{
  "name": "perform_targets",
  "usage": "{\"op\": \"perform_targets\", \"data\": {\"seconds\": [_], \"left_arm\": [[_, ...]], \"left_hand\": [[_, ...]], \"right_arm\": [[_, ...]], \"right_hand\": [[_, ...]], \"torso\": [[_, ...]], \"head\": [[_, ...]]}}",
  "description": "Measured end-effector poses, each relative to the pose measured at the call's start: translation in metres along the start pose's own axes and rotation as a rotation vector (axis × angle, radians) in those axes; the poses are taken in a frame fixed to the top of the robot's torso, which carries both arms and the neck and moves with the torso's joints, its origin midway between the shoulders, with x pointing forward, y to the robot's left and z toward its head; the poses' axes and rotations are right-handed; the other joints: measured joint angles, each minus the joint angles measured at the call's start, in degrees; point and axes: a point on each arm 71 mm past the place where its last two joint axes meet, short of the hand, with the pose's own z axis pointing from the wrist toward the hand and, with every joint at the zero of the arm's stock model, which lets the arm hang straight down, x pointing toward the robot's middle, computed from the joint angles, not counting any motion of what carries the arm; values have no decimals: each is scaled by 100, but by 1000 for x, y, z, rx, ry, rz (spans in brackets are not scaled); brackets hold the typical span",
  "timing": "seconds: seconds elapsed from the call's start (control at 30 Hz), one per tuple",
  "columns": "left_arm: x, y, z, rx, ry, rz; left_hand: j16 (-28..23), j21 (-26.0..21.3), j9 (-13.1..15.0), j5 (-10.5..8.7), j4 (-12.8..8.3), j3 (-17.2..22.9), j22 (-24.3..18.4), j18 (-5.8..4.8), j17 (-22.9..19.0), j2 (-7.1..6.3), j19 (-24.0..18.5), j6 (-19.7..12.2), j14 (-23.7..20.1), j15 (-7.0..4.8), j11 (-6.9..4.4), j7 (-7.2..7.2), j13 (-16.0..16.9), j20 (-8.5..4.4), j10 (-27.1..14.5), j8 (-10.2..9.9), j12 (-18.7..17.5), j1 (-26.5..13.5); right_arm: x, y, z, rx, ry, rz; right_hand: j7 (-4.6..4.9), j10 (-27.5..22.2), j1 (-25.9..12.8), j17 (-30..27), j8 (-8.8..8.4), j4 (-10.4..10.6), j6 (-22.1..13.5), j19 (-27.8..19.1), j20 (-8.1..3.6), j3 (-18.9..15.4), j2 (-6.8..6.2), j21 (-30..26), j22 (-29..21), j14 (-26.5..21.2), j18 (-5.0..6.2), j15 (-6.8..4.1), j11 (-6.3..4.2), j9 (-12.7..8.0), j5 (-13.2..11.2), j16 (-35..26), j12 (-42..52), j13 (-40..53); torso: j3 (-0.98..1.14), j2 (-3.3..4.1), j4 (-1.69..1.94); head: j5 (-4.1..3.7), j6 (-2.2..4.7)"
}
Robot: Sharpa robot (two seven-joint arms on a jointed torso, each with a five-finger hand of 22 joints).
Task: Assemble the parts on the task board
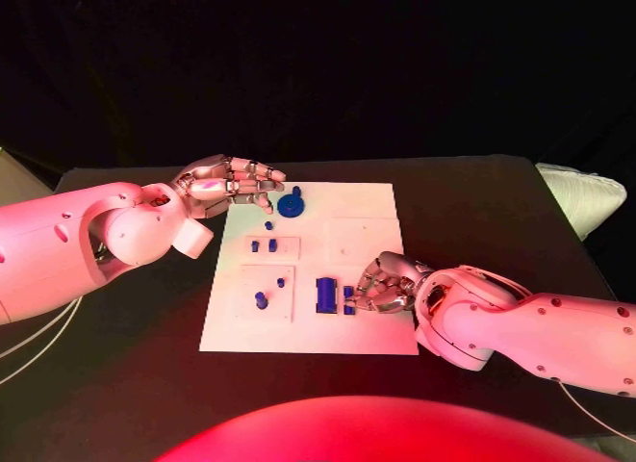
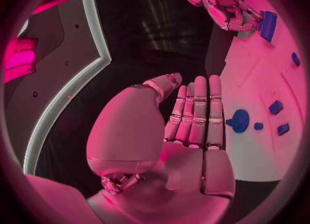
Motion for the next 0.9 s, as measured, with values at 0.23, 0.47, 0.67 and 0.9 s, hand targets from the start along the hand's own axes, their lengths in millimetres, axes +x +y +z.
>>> {"op": "perform_targets", "data": {"seconds": [0.23, 0.47, 0.67, 0.9], "left_arm": [[0, 0, 0, 0, 0, 0], [-1, 1, 1, 7, -8, -1], [-6, 5, 6, 27, -45, -9], [-22, 8, 15, 91, -161, -28]], "left_hand": [[0, 0, 0, 0, 0, 0, 0, 0, 0, 0, 1, 0, 0, 0, 0, 0, 0, 1, 0, 0, 4, 0], [0, -46, -6, 0, 64, -33, -28, -1, 0, 19, 22, 0, 0, 0, 0, 0, 0, 21, 0, 20, 25, -26], [0, -129, -6, 0, 87, -24, -74, -1, 0, -3, 21, -21, -21, -21, -25, 21, 1, 21, 25, 57, 89, -48], [-632, -622, -5, 0, 247, 136, -327, -1, -274, -8, -212, 22, -366, 49, -30, -21, -75, 86, 185, 140, -142, -54]], "right_arm": [[-6, -9, -3, -4, -23, 40], [-34, -12, -2, -89, -64, 144], [-70, -17, 10, -164, -120, 275], [-120, -35, 38, -192, -249, 447]], "right_hand": [[114, 8, 0, 0, -77, 168, -223, 0, 0, -231, 0, -274, -1, 20, 0, 24, 47, -68, 0, -57, -185, 0], [270, -304, 62, 0, -269, 181, -602, -2, 124, -557, 96, -1613, -1, 8, 228, 155, 222, -149, 218, -445, -1011, -1], [425, -1385, 420, -267, -301, 164, -861, -606, 306, -603, 294, -4127, -23, -143, 559, 345, 370, -160, 252, -1430, -2704, -441], [555, -2561, 1143, -2467, -355, 127, -1155, -1456, 460, -103, 297, -6850, -1317, -1558, 810, 481, 519, -233, 198, -4043, -4954, -2318]], "torso": [[-2, -5, -1], [-18, -27, -26], [-44, -97, -85], [-76, -222, -163]], "head": [[13, 0], [4, 34], [19, 181], [101, 502]]}}
